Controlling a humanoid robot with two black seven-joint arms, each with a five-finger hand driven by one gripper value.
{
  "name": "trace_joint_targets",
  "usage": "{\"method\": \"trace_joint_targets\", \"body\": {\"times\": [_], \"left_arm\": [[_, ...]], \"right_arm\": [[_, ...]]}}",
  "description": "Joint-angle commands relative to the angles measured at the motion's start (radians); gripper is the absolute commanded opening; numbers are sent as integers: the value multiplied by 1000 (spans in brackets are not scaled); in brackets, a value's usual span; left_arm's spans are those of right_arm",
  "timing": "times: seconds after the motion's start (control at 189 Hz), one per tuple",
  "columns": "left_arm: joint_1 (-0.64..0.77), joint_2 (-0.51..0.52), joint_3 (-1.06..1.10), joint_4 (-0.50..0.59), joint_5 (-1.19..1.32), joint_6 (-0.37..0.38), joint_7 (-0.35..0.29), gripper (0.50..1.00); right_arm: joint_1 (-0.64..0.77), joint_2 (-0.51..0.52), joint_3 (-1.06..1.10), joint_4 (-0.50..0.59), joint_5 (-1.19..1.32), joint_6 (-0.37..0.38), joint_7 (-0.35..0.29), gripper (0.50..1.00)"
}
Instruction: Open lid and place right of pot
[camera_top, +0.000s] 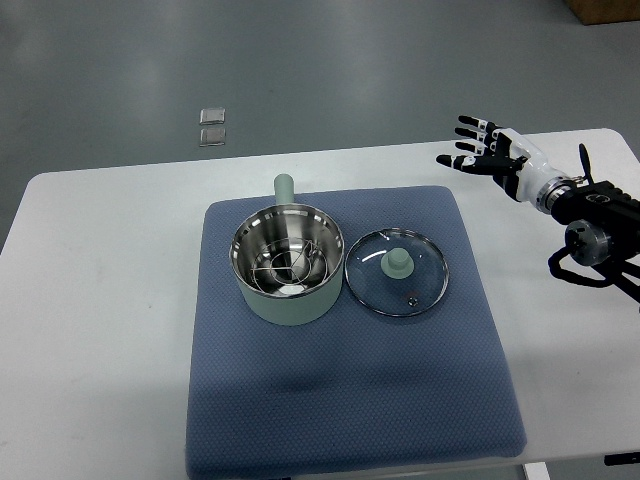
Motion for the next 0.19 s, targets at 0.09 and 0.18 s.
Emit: {"method": "trace_joint_targets", "body": {"times": [0.09,0.18], "left_arm": [[0,0,0,0,0,0,0,1000],[0,0,0,0,0,0,0,1000]], "right_arm": [[-14,6,1,-32,-6,-10,8,930],[-26,6,1,-32,-16,-18,22,930]]}}
